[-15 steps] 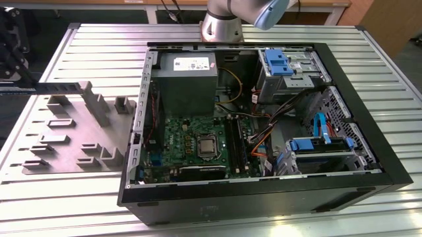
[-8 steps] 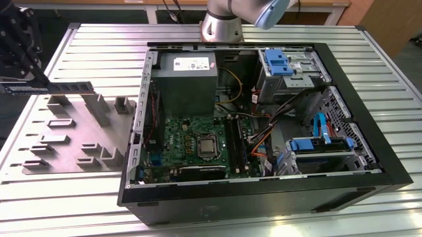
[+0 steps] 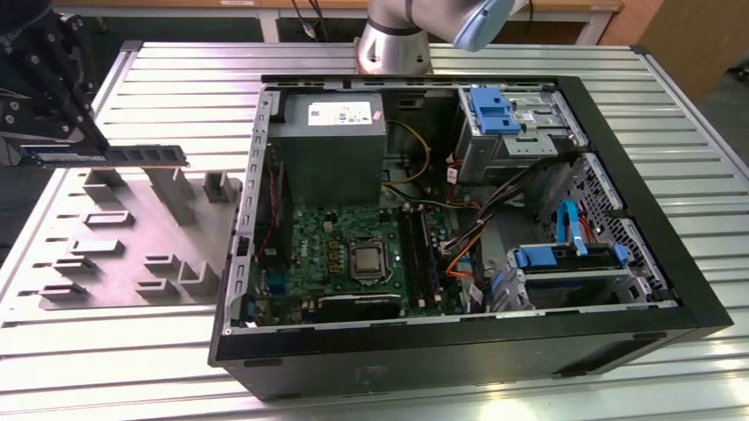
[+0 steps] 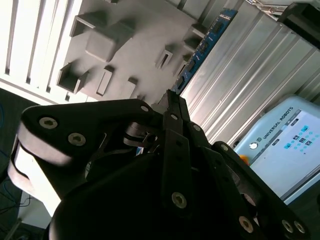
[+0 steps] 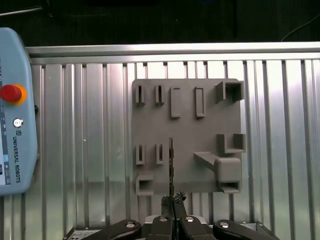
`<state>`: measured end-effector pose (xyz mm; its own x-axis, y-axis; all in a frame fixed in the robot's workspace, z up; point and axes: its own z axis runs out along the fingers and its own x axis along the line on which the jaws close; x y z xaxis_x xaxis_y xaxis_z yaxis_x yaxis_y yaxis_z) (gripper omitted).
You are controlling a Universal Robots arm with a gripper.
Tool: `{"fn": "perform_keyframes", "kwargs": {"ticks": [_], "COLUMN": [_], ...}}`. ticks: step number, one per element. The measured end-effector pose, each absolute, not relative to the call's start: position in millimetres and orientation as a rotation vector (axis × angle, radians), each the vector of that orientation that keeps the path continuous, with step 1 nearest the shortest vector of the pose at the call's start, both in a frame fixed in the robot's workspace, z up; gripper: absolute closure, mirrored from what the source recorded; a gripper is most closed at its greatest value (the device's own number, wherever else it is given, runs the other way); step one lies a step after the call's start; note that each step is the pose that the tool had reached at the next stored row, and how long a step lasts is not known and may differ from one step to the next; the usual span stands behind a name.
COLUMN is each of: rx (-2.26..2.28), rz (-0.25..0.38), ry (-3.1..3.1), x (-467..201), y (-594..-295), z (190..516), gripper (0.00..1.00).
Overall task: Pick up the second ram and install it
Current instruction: 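Pick up the second ram and move it above second insertion slot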
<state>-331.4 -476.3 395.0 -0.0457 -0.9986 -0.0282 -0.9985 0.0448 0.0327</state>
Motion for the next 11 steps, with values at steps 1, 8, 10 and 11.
{"fn": "perform_keyframes", "kwargs": {"ticks": [1, 8, 10, 11], "rx": [2.169, 2.169, 2.169, 2.169], "rz": [-0.068, -0.068, -0.068, -0.068], "ry": [-2.269, -2.269, -2.269, -2.269], "x": [-329.3, -313.6, -308.3, -305.5], "y": [-476.3, -476.3, -476.3, -476.3], "z": [395.0, 395.0, 395.0, 394.9], "gripper": [0.88, 0.88, 0.88, 0.88]}}
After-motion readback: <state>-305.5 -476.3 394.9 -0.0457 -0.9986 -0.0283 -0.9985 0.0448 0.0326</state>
